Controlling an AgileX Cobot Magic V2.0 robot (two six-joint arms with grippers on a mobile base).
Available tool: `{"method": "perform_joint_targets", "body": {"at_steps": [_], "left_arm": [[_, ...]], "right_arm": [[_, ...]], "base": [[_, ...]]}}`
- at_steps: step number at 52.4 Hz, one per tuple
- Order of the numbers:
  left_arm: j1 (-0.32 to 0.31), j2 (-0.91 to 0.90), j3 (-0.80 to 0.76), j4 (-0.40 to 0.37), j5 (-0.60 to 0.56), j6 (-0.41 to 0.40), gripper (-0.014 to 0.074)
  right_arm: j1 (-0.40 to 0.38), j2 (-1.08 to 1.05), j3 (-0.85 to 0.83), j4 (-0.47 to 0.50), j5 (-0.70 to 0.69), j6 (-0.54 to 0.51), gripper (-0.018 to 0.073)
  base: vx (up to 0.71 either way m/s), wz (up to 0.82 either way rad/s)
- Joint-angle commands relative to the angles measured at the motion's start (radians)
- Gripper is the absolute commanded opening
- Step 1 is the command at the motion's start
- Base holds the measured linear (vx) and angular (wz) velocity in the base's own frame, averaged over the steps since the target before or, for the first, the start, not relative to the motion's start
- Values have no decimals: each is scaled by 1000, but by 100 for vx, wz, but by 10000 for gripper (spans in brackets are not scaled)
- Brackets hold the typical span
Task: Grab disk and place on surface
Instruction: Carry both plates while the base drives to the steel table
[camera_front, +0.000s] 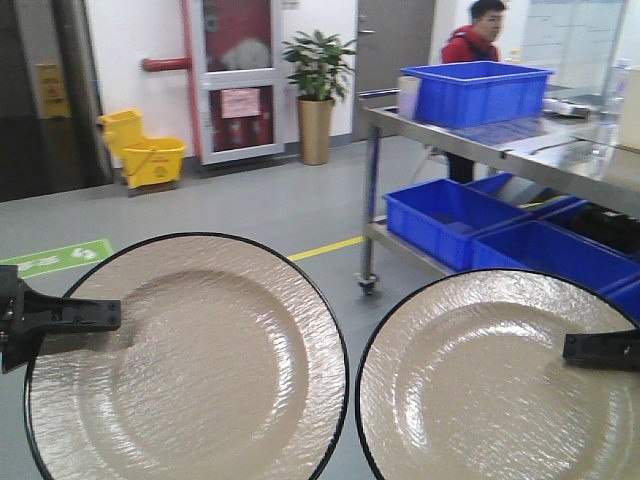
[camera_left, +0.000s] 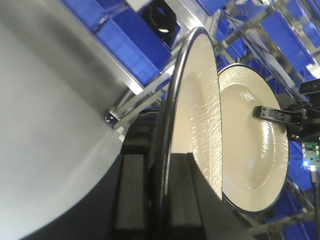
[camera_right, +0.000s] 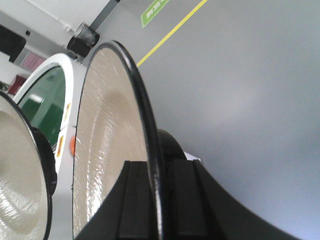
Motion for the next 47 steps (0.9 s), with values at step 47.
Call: {"method": "perform_joint_targets", "body": {"at_steps": [47], "left_arm": [[-1, -37, -29, -146, 6, -15, -8]], "right_arm": [[-3, -29, -32, 125, 128, 1, -9]], "base": [[32, -11]]}}
